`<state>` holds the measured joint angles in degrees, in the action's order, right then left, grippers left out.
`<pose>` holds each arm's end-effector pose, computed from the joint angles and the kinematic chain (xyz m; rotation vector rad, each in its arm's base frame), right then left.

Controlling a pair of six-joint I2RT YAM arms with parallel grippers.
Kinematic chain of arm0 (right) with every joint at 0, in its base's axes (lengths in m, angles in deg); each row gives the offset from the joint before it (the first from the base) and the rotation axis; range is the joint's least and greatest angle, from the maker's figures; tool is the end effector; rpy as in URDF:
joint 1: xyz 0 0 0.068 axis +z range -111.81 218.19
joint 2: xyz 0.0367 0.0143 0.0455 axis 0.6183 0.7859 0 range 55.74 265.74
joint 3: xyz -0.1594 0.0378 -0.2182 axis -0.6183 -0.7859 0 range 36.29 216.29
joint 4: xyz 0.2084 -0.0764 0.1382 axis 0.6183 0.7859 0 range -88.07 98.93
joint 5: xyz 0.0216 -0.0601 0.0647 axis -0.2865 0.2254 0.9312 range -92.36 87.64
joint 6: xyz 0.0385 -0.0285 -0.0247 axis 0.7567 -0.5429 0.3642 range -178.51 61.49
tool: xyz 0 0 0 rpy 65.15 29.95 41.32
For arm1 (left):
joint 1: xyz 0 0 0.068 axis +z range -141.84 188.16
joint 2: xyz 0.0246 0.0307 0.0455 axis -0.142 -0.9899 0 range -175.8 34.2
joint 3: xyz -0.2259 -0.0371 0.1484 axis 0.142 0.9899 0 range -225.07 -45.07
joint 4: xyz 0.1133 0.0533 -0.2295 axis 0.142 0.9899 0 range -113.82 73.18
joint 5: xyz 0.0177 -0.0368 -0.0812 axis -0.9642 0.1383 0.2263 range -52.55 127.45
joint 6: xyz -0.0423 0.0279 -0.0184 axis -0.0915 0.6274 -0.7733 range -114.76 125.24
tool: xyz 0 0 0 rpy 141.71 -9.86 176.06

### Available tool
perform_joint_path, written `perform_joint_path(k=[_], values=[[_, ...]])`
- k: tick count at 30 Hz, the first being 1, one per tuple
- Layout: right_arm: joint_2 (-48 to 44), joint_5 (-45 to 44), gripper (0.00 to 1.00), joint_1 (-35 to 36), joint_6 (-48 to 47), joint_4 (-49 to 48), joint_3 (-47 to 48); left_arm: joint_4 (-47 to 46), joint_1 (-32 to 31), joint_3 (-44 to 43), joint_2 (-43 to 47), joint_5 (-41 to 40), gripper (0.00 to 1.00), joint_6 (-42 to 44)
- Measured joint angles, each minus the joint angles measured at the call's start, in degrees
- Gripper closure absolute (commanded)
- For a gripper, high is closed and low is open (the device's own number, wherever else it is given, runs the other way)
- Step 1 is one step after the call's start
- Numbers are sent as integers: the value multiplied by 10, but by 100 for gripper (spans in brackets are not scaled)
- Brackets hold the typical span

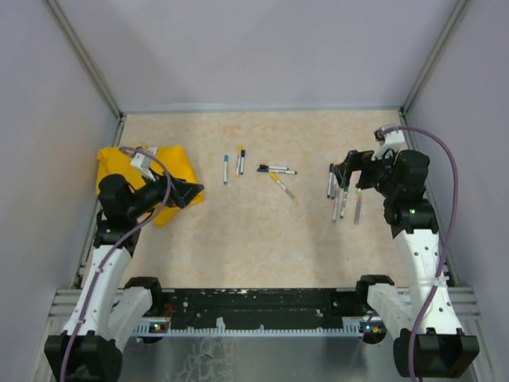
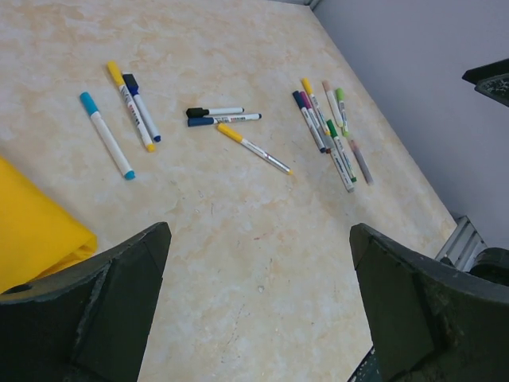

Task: Open the pen caps
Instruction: Pick up the pen from the center of the board.

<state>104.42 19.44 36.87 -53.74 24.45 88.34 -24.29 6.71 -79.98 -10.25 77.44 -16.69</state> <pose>0.1882 0.0088 0.3511 -0.1574 1.8938 0.4026 0.1824 -0.0275 0.3011 0.2167 1.7627 -0.8976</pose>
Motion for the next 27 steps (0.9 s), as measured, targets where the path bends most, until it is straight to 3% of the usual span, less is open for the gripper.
perform_joint_path(k=[10,18,27], values=[[-6,32,1,2,1,-7,-1,-97,-21,51,-35,27,4,-86],[-11,111,1,11,-51,-24,-35,-125,-276,29,-170,-130,4,-81],[-9,194,2,23,-135,-26,-70,-128,-295,-38,-293,-272,4,-12]])
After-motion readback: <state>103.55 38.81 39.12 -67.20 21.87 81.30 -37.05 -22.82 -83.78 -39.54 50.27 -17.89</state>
